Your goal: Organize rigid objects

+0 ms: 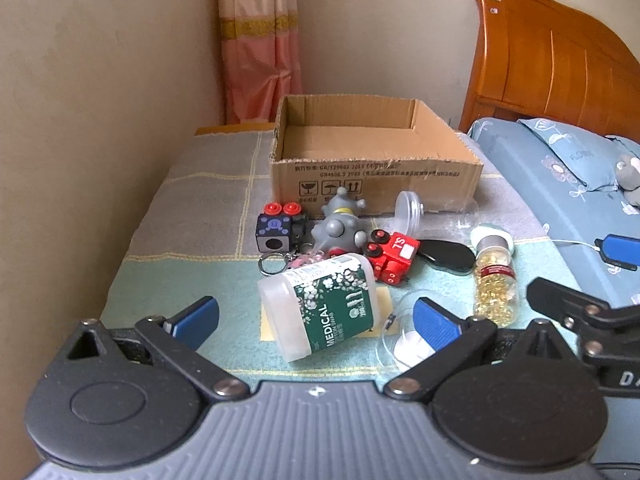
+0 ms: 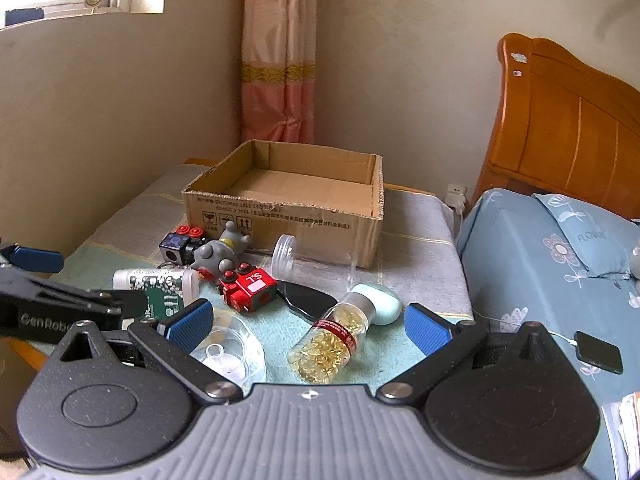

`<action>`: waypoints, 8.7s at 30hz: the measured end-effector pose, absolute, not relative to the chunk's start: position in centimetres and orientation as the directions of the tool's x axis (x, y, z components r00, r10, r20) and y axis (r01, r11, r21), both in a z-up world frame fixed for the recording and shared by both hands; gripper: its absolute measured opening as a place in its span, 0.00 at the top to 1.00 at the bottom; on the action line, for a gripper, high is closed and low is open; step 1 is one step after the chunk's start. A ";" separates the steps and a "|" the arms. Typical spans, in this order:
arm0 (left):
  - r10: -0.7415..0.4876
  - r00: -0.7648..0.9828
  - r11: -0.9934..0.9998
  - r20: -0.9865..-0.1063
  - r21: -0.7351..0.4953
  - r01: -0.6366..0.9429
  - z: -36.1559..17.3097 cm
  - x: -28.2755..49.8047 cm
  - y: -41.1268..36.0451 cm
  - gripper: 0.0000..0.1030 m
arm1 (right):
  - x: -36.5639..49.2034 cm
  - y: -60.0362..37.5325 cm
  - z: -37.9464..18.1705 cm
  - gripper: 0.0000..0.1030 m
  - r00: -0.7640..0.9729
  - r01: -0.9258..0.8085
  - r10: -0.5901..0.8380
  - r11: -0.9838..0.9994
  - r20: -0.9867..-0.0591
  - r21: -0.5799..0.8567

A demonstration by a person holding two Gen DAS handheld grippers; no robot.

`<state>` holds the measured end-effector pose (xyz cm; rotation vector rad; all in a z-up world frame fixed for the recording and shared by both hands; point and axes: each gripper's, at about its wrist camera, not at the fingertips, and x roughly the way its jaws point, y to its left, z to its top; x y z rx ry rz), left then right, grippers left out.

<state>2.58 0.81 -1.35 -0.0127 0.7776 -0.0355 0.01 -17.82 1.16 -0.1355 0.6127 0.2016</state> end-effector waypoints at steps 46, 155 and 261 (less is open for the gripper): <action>0.003 0.649 0.995 -0.761 0.066 0.072 -7.7 6.5 4.7 0.01 | 1.5 -16.5 -3.4 0.00 0.659 -0.510 0.355 0.859 -0.663 -0.047; -0.084 0.656 0.960 -0.750 0.115 0.254 0.3 34.4 -0.6 0.09 | 30.3 -17.5 1.4 0.22 0.673 -0.438 0.285 0.897 -0.682 -0.058; -0.090 0.672 0.996 -0.735 -0.082 0.044 -9.0 13.3 4.9 0.01 | 4.8 -17.2 -9.2 0.00 0.582 -0.398 0.239 0.917 -0.777 -0.016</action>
